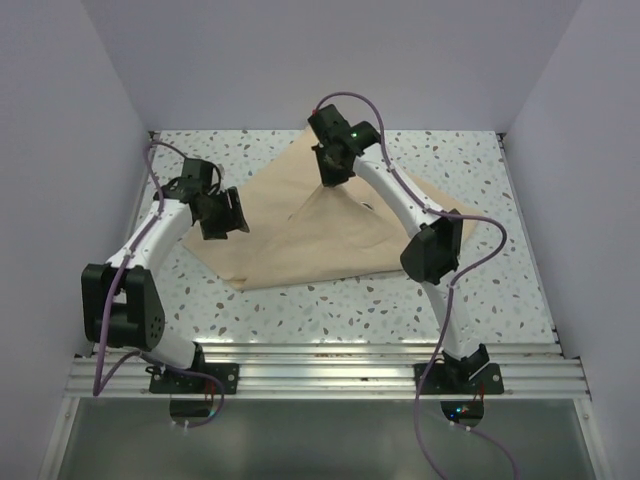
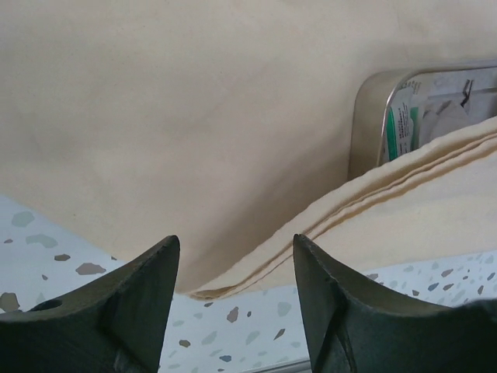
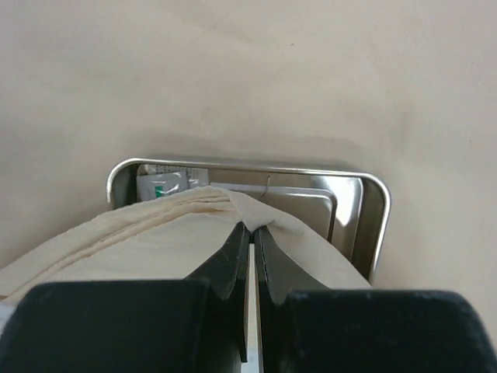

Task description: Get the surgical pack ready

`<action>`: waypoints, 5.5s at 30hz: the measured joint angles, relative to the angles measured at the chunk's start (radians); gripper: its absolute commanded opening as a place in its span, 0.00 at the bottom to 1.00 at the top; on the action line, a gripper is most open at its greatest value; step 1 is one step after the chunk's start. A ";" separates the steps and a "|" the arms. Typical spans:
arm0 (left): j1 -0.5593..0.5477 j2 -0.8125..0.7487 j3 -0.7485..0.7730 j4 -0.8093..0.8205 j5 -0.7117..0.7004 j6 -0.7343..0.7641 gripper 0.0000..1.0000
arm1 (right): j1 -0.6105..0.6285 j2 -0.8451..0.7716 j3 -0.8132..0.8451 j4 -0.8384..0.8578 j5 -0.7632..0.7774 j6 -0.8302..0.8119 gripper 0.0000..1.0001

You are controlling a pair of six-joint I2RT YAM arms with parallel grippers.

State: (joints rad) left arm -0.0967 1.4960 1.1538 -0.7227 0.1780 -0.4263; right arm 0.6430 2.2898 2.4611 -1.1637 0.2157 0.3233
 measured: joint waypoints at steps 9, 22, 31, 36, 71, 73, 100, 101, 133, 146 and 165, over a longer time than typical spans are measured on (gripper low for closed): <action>0.010 0.113 0.075 0.003 -0.019 -0.027 0.67 | -0.112 0.110 0.064 0.048 -0.099 -0.059 0.00; 0.046 0.250 0.124 0.015 0.010 -0.026 0.58 | -0.119 0.151 0.007 0.222 -0.263 -0.026 0.00; 0.060 0.327 0.109 0.055 0.116 -0.023 0.41 | -0.119 0.192 0.007 0.270 -0.264 -0.002 0.00; 0.060 0.327 0.074 0.069 0.154 -0.015 0.37 | -0.125 0.220 0.009 0.294 -0.264 0.007 0.00; 0.061 0.325 -0.053 0.054 0.245 0.053 0.26 | -0.184 0.291 0.001 0.475 -0.234 0.155 0.00; 0.062 0.325 -0.053 0.054 0.243 0.053 0.26 | -0.190 0.305 0.001 0.481 -0.235 0.159 0.00; 0.164 0.291 0.043 0.010 0.134 0.051 0.61 | -0.197 0.337 -0.059 0.526 -0.268 0.180 0.10; 0.178 0.278 0.056 0.009 0.120 0.050 0.61 | -0.198 0.337 -0.060 0.527 -0.270 0.180 0.11; -0.003 0.354 -0.020 0.232 0.576 -0.010 0.00 | -0.206 0.343 -0.059 0.530 -0.315 0.174 0.00; -0.024 0.518 0.041 0.167 0.560 0.001 0.00 | -0.206 0.344 -0.058 0.530 -0.315 0.174 0.00; -0.024 0.443 0.101 0.105 0.437 0.027 0.01 | -0.206 0.288 -0.054 0.557 -0.315 0.203 0.00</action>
State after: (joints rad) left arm -0.1211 1.9388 1.2552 -0.6174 0.6151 -0.3988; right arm 0.4374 2.5778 2.4073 -0.6064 -0.0998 0.5262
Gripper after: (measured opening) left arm 0.010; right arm 0.011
